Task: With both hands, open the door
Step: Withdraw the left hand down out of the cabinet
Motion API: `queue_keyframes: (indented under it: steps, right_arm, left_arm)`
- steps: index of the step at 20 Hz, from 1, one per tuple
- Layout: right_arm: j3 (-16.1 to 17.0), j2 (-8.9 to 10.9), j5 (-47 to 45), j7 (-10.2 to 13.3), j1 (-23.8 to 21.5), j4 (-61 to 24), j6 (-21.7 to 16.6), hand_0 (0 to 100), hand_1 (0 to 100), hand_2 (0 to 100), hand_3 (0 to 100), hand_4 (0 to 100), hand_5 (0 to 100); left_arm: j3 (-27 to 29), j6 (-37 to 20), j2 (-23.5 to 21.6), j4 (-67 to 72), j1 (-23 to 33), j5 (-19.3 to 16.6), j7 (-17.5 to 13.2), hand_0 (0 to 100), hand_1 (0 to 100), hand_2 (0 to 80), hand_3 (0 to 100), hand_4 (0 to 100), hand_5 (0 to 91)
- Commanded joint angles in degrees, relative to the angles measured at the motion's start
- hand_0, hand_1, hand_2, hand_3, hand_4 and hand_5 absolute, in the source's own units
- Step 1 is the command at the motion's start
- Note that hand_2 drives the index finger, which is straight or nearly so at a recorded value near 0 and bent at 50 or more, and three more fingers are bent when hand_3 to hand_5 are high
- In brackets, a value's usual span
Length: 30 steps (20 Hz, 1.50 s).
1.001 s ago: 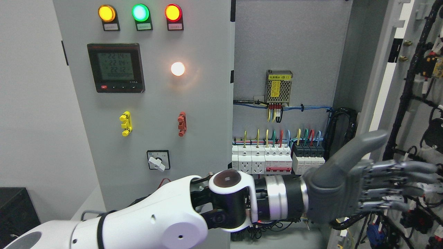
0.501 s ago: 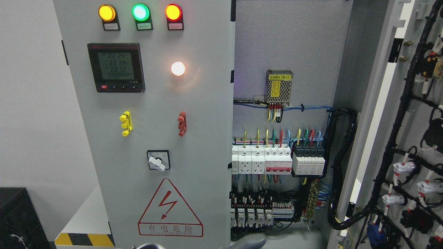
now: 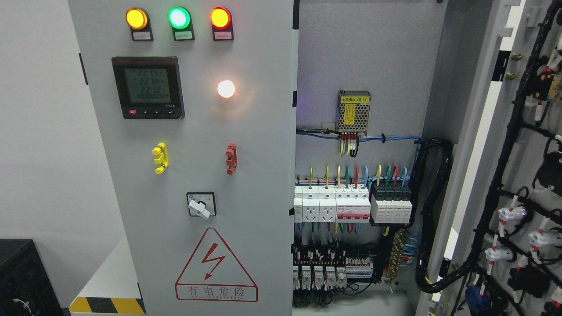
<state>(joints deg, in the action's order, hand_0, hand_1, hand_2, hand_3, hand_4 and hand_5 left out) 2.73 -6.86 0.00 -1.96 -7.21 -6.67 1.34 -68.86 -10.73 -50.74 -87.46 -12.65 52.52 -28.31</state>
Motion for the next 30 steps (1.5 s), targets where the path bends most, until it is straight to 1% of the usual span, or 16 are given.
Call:
queue_keyframes:
  steps: [1, 4, 8, 9, 11, 15, 17, 20, 21, 22, 24, 25, 26, 27, 28, 30]
  right_arm:
    - [0.0, 0.0, -0.44, 0.03, 0.0, -0.01, -0.02, 0, 0, 0, 0, 0, 0]
    - [0.0, 0.0, -0.44, 0.03, 0.0, -0.01, -0.02, 0, 0, 0, 0, 0, 0]
    - [0.0, 0.0, -0.44, 0.03, 0.0, -0.01, -0.02, 0, 0, 0, 0, 0, 0]
    - [0.0, 0.0, -0.44, 0.03, 0.0, -0.01, -0.02, 0, 0, 0, 0, 0, 0]
    - [0.0, 0.0, -0.44, 0.03, 0.0, -0.01, -0.02, 0, 0, 0, 0, 0, 0]
    - [0.0, 0.0, -0.44, 0.03, 0.0, -0.01, 0.07, 0, 0, 0, 0, 0, 0]
    - [0.0, 0.0, -0.44, 0.03, 0.0, -0.01, -0.02, 0, 0, 0, 0, 0, 0]
    - [0.09, 0.0, -0.44, 0.03, 0.0, -0.01, -0.02, 0, 0, 0, 0, 0, 0]
    - [0.09, 0.0, -0.44, 0.03, 0.0, -0.01, -0.02, 0, 0, 0, 0, 0, 0]
    - [0.09, 0.0, -0.44, 0.03, 0.0, -0.01, -0.02, 0, 0, 0, 0, 0, 0]
    - [0.0, 0.0, -0.44, 0.03, -0.09, -0.01, -0.02, 0, 0, 0, 0, 0, 0]
    - [0.09, 0.0, -0.53, 0.03, -0.17, -0.1, -0.02, 0, 0, 0, 0, 0, 0]
    - [0.17, 0.0, -0.61, 0.03, -0.18, -0.45, -0.11, 0, 0, 0, 0, 0, 0]
    - [0.09, 0.0, -0.62, 0.03, -0.26, -2.54, -0.11, 0, 0, 0, 0, 0, 0]
    - [0.0, -0.09, -0.62, 0.03, -1.13, -6.91, -0.11, 0, 0, 0, 0, 0, 0]
    - [0.09, 0.17, -0.7, 0.03, -5.25, -19.11, -0.2, 0, 0, 0, 0, 0, 0]
  left_arm:
    - [0.48, -2.19, -0.87, 23.44, 13.62, -3.48, 0.1, 0, 0, 0.0, 0, 0, 0.0]
    - [0.56, -2.62, 7.12, 35.9, 15.02, -3.48, 0.01, 0, 0, 0.0, 0, 0, 0.0]
    - [1.44, -2.63, 21.0, 55.68, 16.25, -3.21, 0.01, 0, 0, 0.0, 0, 0, 0.0]
    - [4.4, -2.63, 25.38, 61.56, 16.52, -3.47, 0.01, 0, 0, 0.0, 0, 0, 0.0]
    - [11.52, -2.54, 31.46, 69.14, 17.66, -4.0, 0.01, 0, 0, 0.0, 0, 0, 0.0]
    - [22.69, -2.19, 35.88, 74.79, 18.01, -8.12, 0.1, 0, 0, 0.0, 0, 0, 0.0]
    - [24.29, -2.1, 38.07, 77.33, 18.01, -9.19, 0.53, 0, 0, 0.0, 0, 0, 0.0]
    - [25.25, -0.96, 39.13, 79.81, 17.66, -10.85, 1.23, 0, 0, 0.0, 0, 0, 0.0]
    - [28.92, 0.52, 39.4, 79.72, 17.66, -12.69, 3.07, 0, 0, 0.0, 0, 0, 0.0]
    - [34.09, 2.1, 40.79, 79.81, 17.66, -15.75, 5.87, 0, 0, 0.0, 0, 0, 0.0]
    - [47.34, 3.26, 43.17, 81.55, 17.66, -27.41, 10.97, 0, 0, 0.0, 0, 0, 0.0]
    - [53.59, 2.83, 43.96, 82.96, 17.84, -34.0, 12.21, 0, 0, 0.0, 0, 0, 0.0]
    - [58.96, 2.56, 44.93, 83.76, 18.01, -37.8, 12.92, 0, 0, 0.0, 0, 0, 0.0]
    - [64.06, 2.47, 45.81, 84.55, 18.19, -40.63, 13.8, 0, 0, 0.0, 0, 0, 0.0]
    - [68.11, 2.47, 45.99, 84.82, 18.54, -40.83, 14.42, 0, 0, 0.0, 0, 0, 0.0]
    - [70.44, 2.47, 46.78, 84.73, 18.63, -41.53, 14.77, 0, 0, 0.0, 0, 0, 0.0]
